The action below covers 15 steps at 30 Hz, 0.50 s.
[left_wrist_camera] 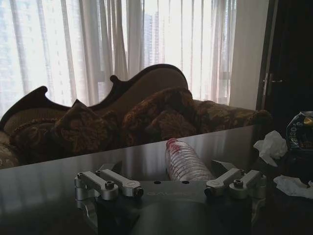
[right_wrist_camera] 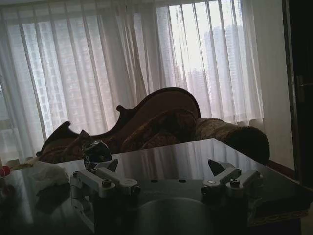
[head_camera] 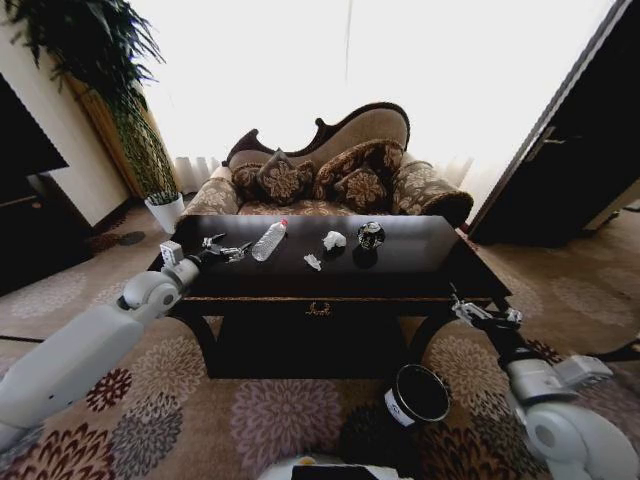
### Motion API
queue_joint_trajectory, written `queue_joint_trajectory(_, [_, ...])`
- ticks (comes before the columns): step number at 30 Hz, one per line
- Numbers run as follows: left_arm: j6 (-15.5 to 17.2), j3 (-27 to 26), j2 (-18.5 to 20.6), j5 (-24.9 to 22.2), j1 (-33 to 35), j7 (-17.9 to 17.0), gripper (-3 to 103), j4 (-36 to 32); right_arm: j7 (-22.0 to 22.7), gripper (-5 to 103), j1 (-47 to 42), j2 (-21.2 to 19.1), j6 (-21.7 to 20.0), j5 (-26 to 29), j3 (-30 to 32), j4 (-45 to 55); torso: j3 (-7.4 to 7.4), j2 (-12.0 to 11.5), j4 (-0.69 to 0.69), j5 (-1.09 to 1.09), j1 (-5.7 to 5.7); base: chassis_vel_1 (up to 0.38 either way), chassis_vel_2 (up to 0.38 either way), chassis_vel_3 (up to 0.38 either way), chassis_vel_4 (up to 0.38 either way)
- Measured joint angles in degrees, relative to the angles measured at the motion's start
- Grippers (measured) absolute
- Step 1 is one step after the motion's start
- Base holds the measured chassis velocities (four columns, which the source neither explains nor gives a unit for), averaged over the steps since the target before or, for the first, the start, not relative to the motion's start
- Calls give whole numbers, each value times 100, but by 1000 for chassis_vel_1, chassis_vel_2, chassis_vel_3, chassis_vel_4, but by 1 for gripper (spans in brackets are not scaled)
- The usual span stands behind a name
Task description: Move to the front of the table and place the trash on the table into the trash bin.
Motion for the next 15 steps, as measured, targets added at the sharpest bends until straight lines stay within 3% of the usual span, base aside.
queue_joint_trajectory(15, [-36, 764, -548, 248, -548, -2, 102, 415, -7, 100, 1, 26, 3, 35, 46, -2, 0, 0, -1, 0, 0, 0, 0, 0, 0])
